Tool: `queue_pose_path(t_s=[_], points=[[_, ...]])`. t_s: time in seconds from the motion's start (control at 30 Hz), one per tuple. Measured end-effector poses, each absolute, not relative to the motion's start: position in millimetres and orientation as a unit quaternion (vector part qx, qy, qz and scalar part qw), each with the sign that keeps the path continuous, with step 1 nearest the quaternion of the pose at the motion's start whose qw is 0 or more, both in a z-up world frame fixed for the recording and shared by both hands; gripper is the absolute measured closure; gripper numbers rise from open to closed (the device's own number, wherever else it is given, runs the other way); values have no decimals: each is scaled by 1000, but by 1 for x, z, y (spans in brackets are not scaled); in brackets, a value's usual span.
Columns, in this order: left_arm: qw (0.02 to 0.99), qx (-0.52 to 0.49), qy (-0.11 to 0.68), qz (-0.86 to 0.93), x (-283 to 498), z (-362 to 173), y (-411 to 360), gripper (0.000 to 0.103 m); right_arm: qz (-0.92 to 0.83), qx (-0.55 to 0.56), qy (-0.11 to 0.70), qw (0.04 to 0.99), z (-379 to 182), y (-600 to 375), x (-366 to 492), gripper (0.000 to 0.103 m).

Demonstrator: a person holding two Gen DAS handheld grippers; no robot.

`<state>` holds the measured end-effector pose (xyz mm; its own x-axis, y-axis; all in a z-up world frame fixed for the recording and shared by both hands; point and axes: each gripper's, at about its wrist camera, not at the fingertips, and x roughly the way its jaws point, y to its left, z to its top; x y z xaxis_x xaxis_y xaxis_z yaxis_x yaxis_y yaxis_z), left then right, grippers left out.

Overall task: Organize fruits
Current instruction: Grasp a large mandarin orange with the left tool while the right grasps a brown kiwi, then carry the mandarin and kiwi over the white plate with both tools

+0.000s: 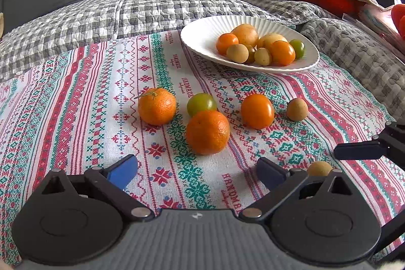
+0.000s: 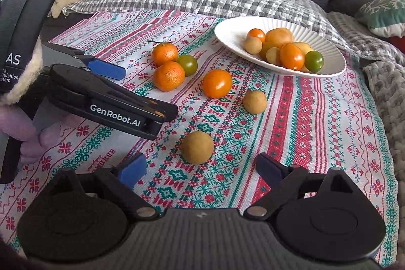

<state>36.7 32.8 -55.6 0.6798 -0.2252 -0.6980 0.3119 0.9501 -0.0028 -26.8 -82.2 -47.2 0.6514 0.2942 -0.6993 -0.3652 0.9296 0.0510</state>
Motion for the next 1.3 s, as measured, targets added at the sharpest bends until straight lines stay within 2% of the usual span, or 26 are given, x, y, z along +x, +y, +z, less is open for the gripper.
queue_pose_path(t_s=[0.27,0.37,0.57,0.73,0.9,1.3], points=[[913,53,372,-157,39,-52,27,26,193,-44,377,905,-43,-79,-22,40],[914,48,373,-153,41,-51,27,32,196,-46,378,904,-40,-79,-21,55],[914,43,373,-152,44,-49,27,47,194,-39,380,903,-39,-83,-18,68],[914,38,373,-153,46,-48,27,59,198,-39,380,903,-38,-84,-19,76],[914,37,373,-152,47,-47,27,71,199,-40,378,903,-37,-84,-19,79],[913,33,376,-155,45,-44,27,73,193,-35,369,908,-31,-89,-17,80]])
